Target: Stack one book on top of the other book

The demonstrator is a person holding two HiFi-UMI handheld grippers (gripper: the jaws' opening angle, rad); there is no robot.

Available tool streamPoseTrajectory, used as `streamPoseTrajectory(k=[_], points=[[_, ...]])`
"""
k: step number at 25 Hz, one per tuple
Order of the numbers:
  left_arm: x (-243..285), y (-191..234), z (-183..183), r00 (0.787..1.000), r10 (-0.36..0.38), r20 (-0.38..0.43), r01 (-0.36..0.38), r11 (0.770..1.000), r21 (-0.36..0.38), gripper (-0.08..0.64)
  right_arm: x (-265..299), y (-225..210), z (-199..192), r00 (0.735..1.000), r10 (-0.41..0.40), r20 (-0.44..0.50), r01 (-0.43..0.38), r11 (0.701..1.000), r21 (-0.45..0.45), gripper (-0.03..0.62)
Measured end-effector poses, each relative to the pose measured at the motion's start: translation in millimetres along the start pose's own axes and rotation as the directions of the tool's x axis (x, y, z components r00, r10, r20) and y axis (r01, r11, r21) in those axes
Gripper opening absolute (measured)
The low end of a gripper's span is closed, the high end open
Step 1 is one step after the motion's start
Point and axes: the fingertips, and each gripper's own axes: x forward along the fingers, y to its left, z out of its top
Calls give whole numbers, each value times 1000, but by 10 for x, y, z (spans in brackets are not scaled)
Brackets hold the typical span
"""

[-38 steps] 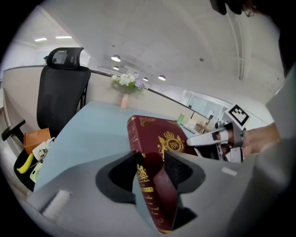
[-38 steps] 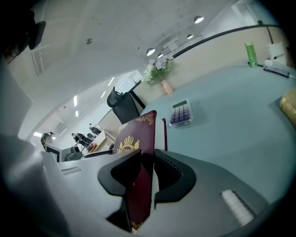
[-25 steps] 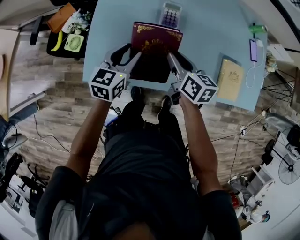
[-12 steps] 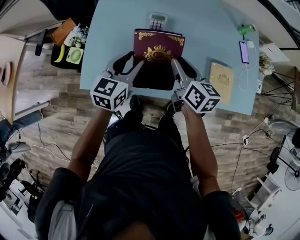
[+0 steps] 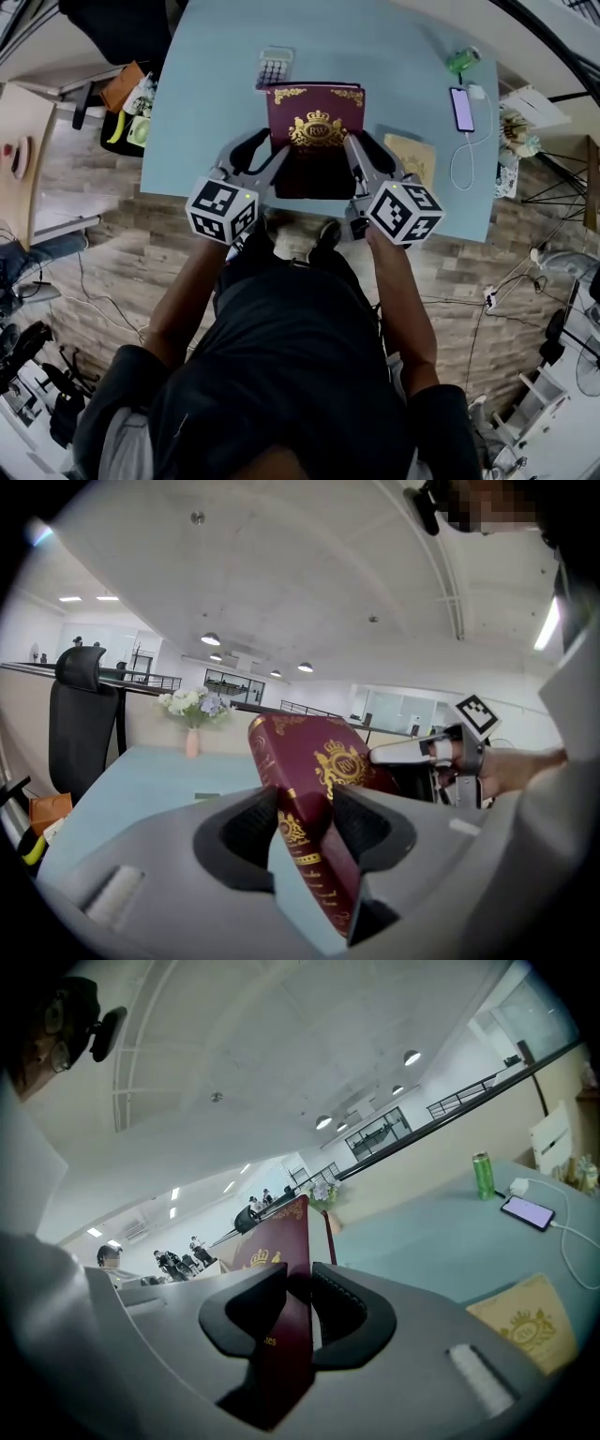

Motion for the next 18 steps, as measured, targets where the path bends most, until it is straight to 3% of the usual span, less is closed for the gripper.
streamPoseTrajectory(k=[5,11,18], points=[[342,-450,37,1000,-9,4,9,1000,5,225,-333,-426,188,1000,-9,17,9,1000,3,83],[471,-615,77,1000,-24,11,24,1000,4,225,-474,-564,269,999,-25,23,25,1000,2,83],[948,-1250,68,998,-55,-5,55,998,16,225,-977,-1177,430,998,-51,45,49,998,25,83]])
